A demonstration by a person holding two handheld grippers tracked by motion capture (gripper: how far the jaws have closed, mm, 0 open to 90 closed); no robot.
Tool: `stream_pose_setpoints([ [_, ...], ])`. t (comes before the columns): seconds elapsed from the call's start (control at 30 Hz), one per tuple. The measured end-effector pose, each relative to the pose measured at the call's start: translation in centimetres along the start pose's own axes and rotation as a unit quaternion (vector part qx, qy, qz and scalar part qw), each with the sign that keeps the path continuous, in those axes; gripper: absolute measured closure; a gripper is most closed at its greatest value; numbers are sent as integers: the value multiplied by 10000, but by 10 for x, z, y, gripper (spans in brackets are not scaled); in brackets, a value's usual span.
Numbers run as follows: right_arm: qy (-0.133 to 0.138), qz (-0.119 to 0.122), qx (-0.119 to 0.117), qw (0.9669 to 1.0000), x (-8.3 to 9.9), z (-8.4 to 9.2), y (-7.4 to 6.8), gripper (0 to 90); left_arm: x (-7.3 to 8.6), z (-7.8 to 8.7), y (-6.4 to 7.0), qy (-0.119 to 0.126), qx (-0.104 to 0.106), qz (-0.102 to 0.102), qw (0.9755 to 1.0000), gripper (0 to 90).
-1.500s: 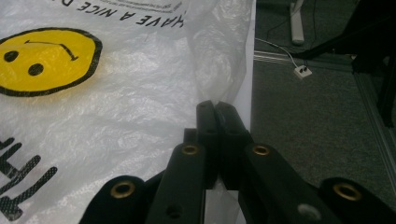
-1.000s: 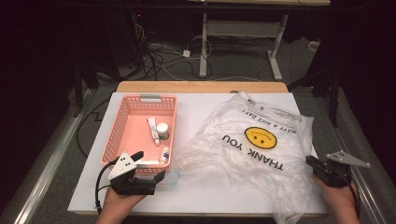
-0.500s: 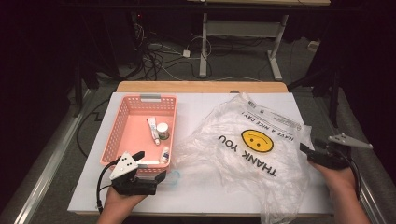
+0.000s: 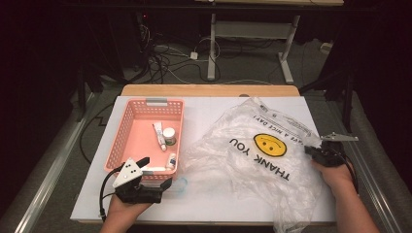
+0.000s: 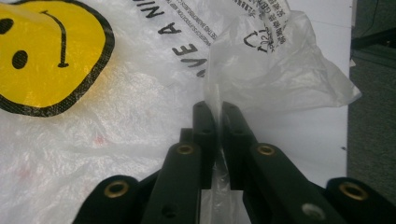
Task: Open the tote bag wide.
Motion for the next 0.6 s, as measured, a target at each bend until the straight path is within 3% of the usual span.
stream_pose_setpoints([
  [0.03, 15, -23, 68, 10000, -1, -1, 0, 890, 0, 0, 1, 0, 3, -5, 10000, 0],
  [0.07, 120, -217, 182, 9995, -4, -2, 4, 894, 0, 0, 1, 8, 9, -6, 10000, 0],
  [0.1, 120, -217, 182, 9995, -4, -2, 4, 894, 0, 0, 1, 2, 15, -14, 10000, 0],
  [0.13, 197, -461, 316, 9982, -9, -3, 11, 895, -1, 0, 1, 2, 15, -18, 10000, 0],
  [0.17, 197, -461, 316, 9982, -9, -3, 11, 895, -1, 0, 1, 5, 15, -15, 10000, 0],
  [0.3, 390, -832, 607, 9939, -24, -7, 25, 896, 0, 0, -1, 2, 4, 12, 10000, 0],
  [0.43, 390, -995, 603, 9924, -30, -10, 25, 896, 0, 1, -4, 27, -22, 35, 10000, 0],
  [0.6, 335, -1108, 590, 9915, -26, -10, 14, 896, -2, 1, -5, 77, -14, 19, 10000, 0],
])
Point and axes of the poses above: each handheld gripper's, and its own axes: z roughly backward along the jaws, x roughly out of its underside, y roughly to its right, the point moved 5 cm from there along -z, roughly forward along the jaws, and after that the axes turned 10 degrees about x, right-handed, at the moved point
